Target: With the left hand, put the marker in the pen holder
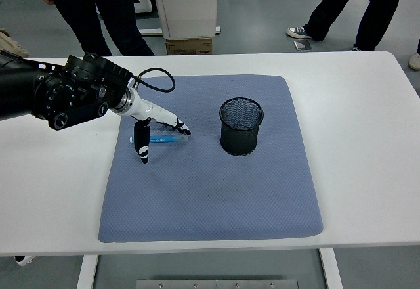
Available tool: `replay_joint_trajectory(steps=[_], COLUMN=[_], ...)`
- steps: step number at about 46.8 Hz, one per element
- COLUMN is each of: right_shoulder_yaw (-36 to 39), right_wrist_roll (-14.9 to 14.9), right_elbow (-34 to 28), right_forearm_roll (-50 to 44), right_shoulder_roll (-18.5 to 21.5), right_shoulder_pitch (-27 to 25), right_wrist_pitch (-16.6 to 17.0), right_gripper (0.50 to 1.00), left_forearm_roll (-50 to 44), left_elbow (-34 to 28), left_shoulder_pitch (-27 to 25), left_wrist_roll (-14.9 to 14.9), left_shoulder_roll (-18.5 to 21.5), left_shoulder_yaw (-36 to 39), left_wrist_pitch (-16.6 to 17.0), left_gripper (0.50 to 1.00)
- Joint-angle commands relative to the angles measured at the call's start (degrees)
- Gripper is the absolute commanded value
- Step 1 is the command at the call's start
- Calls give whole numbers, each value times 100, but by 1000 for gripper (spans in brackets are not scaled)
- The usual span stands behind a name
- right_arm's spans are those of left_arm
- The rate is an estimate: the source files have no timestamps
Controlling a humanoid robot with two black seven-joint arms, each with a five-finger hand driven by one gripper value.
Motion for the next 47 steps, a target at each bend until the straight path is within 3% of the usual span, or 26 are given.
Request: replay_joint_trajectory(steps=[1, 5, 19, 38, 47], right_shoulder_yaw=[0, 0, 0, 0, 0], right_wrist_roll=[0, 0, 0, 0, 0], right_elbow=[0, 0, 0, 0, 0], right_forearm_roll=[0, 0, 0, 0, 0], right_shoulder_roll=[0, 0, 0, 0, 0], right_shoulder_pitch=[0, 0, 0, 0, 0], right_wrist_pitch=[-5, -5, 4, 4, 4], right_gripper=[1000, 1000, 1000, 1000, 1000], left_forearm_roll=[39, 83, 180, 531, 655], left_elbow=[-1, -1, -10, -10, -10], left_shoulder_pitch=[1, 1, 1, -61, -122], left_wrist_roll=[0, 0, 0, -9, -9], left_shoulder_roll=[-4, -12, -127, -127, -100], left_shoulder_yaw=[0, 0, -43, -79, -79], left_wrist_pitch=[0, 0, 0, 70, 132], left_gripper=[1000, 982, 830, 728, 727])
